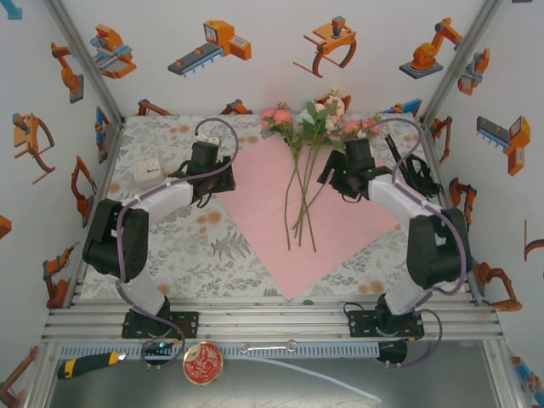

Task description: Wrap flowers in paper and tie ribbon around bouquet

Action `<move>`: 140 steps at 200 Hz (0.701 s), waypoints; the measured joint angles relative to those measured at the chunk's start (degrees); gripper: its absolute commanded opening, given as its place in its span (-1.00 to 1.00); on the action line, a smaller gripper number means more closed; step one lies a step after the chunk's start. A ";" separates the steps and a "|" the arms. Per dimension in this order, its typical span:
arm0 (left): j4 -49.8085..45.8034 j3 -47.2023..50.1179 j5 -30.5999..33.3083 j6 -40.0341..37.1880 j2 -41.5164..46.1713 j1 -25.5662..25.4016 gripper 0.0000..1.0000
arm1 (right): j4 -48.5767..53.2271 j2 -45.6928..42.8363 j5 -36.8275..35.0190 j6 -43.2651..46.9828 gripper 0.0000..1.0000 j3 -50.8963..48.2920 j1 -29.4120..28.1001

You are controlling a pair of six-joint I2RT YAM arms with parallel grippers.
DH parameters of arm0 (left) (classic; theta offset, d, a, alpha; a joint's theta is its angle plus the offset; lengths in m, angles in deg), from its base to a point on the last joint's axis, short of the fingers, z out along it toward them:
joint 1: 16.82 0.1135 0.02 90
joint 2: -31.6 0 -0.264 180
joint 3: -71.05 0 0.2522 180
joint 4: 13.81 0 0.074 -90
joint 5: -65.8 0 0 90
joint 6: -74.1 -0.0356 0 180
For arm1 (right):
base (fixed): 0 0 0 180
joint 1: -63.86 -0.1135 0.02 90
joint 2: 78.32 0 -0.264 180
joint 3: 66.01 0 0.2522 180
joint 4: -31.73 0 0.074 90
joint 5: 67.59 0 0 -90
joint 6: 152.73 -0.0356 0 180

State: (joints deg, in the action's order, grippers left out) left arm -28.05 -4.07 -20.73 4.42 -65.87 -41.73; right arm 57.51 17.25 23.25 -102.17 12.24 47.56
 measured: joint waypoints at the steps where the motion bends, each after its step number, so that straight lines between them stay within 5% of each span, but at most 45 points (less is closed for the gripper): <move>1: 0.13 0.09 -0.42 0.00 0.09 0.00 0.27 | -0.02 0.31 -0.09 0.02 0.31 0.22 0.00; 30: 6.32 3.87 -9.81 1.51 2.38 -0.04 0.63 | -0.90 10.67 -2.32 0.13 0.03 6.88 -0.09; 61: 11.47 9.40 -15.91 4.76 5.35 -0.15 0.71 | -0.28 18.80 -3.98 1.27 -0.65 12.11 -0.09; 140: 11.63 10.60 -16.79 6.01 9.18 -0.13 0.72 | 0.90 19.93 -1.33 8.66 -0.75 14.62 -0.09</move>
State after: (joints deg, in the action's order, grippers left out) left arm -16.42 6.53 -37.52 10.43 -56.69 -41.86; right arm 58.40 37.19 21.92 -93.51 26.86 47.47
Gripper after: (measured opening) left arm 0.857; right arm 0.116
